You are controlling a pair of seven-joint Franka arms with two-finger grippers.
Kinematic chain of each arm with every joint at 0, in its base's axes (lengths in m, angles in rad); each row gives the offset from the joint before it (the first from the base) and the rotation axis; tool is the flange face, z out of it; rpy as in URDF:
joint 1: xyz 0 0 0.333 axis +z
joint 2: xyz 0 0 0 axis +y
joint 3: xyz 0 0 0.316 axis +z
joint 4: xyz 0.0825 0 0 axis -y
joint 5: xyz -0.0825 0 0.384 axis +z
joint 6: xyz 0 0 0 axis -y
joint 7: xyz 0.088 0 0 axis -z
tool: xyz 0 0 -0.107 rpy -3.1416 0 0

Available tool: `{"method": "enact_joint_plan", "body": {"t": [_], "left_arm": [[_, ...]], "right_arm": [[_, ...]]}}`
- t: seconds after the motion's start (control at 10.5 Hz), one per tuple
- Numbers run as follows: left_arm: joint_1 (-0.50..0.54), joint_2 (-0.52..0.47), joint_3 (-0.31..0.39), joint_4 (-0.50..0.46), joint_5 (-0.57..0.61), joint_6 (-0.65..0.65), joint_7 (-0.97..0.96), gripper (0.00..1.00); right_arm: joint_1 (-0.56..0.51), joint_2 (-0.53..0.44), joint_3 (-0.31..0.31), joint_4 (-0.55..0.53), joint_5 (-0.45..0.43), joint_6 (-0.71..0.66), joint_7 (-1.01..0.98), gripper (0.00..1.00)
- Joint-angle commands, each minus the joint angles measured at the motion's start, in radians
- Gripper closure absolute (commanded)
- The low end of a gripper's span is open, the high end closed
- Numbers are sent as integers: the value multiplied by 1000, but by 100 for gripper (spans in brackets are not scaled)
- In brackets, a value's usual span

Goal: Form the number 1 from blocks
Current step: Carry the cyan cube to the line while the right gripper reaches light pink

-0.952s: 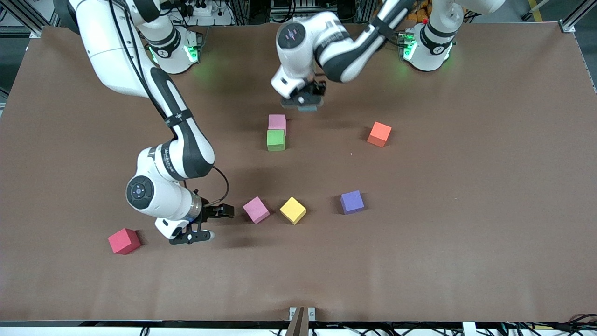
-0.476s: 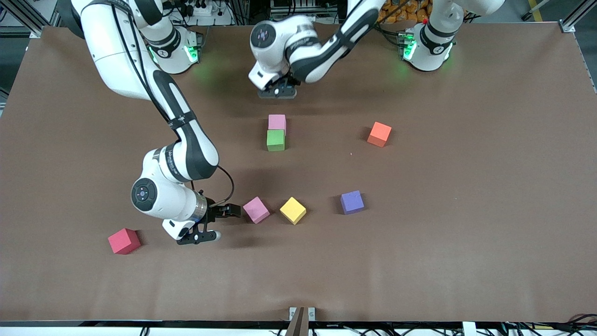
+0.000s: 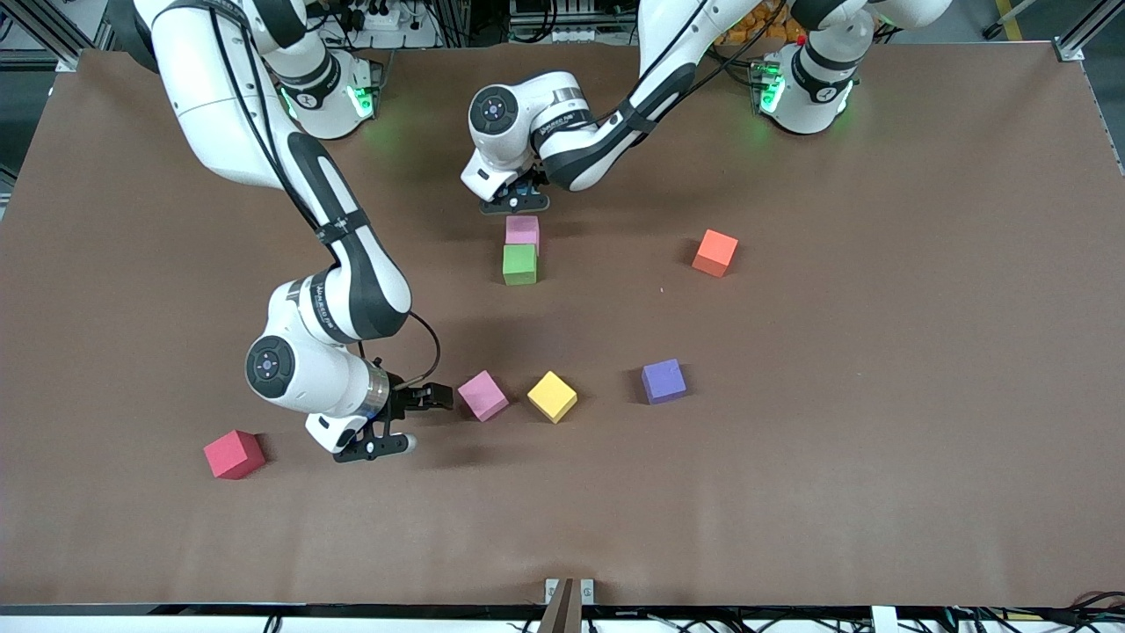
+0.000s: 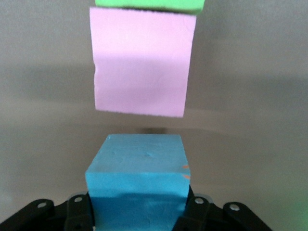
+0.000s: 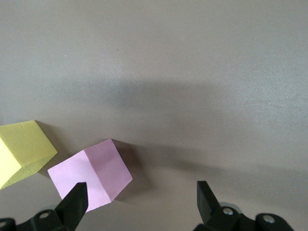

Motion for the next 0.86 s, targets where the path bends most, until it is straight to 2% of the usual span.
{"method": "enact_joint_plan", "body": {"t": [0.0,0.29,0.76], "left_arm": [[-24,13,26,19,51,8,-16,100],[-24,33,26,18,133,25,-14,100],[-24,52,26,18,142,54,0,100]], "right_arm": [[-1,11,5,21,19,-6,-28,0],[36,15,5,16,13,-3,-78,0],[59,44,5,16,17,5,-195,0]]}}
